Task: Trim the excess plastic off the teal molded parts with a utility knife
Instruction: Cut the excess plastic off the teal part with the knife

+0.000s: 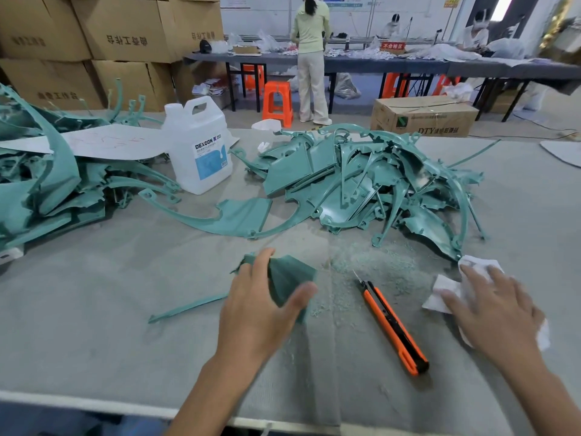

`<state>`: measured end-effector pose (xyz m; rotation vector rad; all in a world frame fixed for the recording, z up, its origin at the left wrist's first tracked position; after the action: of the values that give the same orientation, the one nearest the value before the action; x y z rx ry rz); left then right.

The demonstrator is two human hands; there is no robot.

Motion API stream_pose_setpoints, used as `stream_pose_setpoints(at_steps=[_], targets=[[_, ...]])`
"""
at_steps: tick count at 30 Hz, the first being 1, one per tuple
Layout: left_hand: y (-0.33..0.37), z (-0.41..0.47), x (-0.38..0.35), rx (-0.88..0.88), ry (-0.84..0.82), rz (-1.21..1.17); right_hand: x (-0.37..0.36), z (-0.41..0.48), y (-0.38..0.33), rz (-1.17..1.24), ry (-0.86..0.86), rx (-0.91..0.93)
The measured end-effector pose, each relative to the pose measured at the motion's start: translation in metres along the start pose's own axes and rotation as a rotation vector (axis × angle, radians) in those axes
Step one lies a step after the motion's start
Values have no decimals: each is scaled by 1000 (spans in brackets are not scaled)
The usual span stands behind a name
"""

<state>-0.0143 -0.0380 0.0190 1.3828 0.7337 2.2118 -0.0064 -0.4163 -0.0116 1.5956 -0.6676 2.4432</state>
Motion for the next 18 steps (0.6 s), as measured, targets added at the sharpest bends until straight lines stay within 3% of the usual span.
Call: stream_pose_setpoints(at_steps=[3,8,12,18], targets=[[4,-10,-8,14,0,52,-10,3,18,-35,-81,-40],[10,-15,3,27,91,-128,-10,9,31,43,3,-191],[15,-21,37,35,207,-410,10,10,29,243,156,-181],[20,-25,61,26,126,-967,56,8,-14,548,211,-106]])
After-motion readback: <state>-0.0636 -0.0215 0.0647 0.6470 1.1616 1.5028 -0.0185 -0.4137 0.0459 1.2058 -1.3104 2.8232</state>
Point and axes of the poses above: each hand's wrist, its own z-axis towards the middle knuckle, its own x-axis out of the back of the hand, y = z × x, the point moved 5 cm from there along z, towards the middle knuckle, and after that the axes turned 9 degrees about y, right-handed, at the moved point
